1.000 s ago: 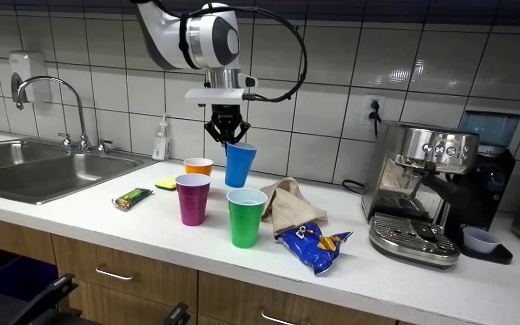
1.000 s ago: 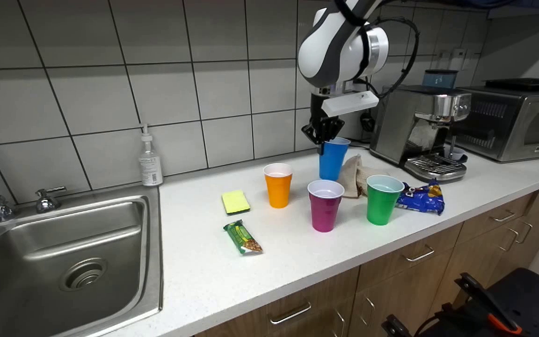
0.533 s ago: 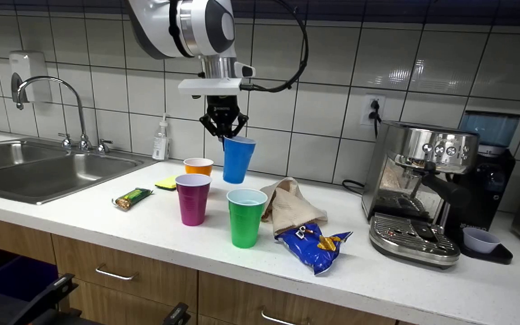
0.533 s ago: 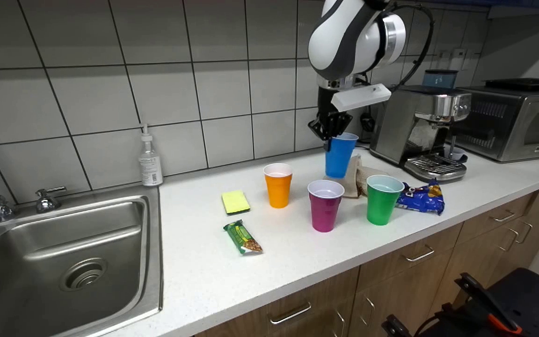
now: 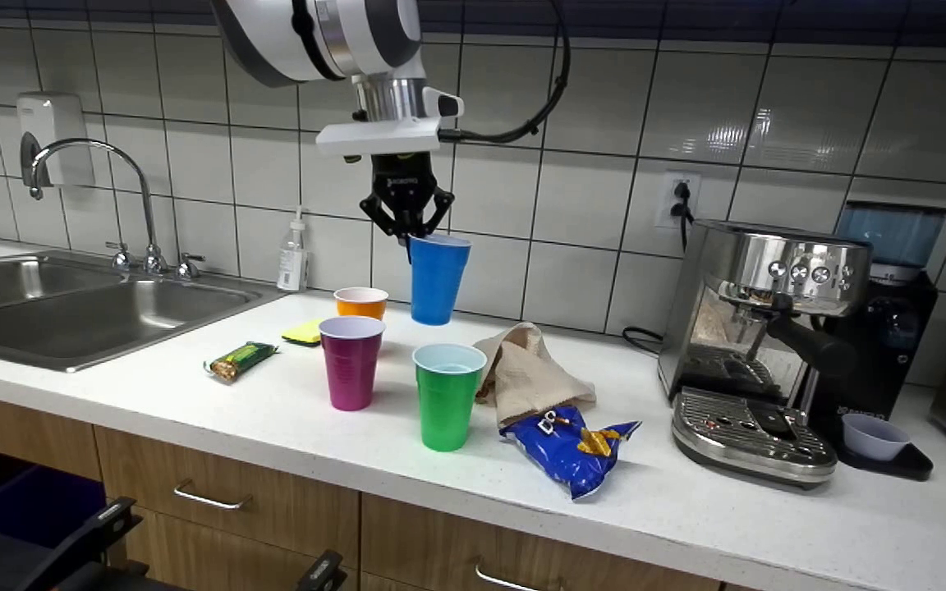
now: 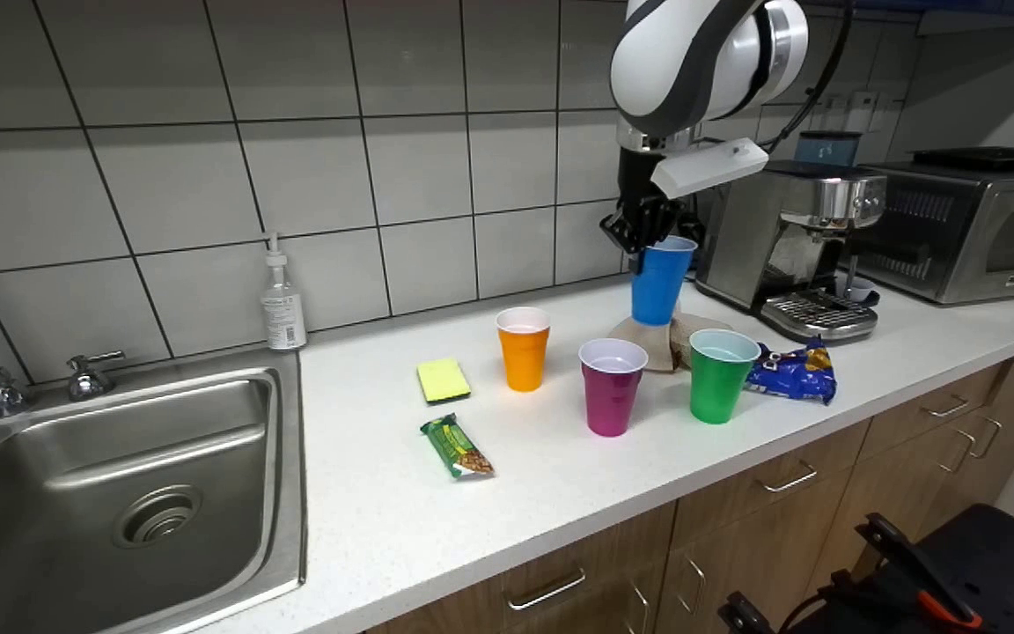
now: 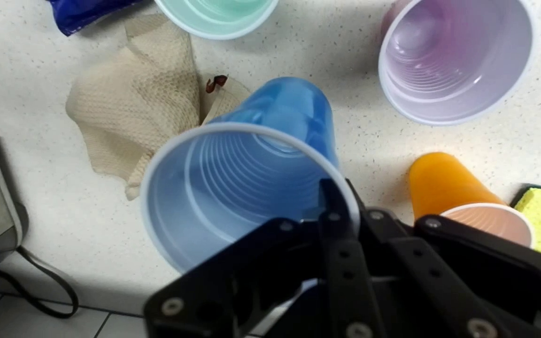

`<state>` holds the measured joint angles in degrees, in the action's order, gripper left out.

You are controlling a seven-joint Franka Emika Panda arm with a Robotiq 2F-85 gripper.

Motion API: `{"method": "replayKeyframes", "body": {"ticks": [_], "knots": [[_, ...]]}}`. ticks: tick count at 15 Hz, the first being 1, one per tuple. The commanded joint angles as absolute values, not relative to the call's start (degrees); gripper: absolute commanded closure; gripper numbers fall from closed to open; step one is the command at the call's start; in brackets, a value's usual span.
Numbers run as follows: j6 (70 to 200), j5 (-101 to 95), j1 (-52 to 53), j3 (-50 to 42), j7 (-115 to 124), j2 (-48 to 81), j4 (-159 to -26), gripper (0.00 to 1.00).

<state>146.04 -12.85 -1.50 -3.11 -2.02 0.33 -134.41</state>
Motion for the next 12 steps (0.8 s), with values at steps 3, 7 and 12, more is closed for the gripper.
{"method": "replayKeyframes", "body": {"ticks": [3, 7, 12], "knots": [[146.5, -15.9, -2.5, -3.1, -2.0, -7.2, -140.7, 1.00], [145.8, -17.3, -3.2, -3.2, -1.4, -10.1, -144.0, 1.00], [145.0, -18.3, -4.8, -3.4, -0.7, -12.3, -147.1, 1.00]]}}
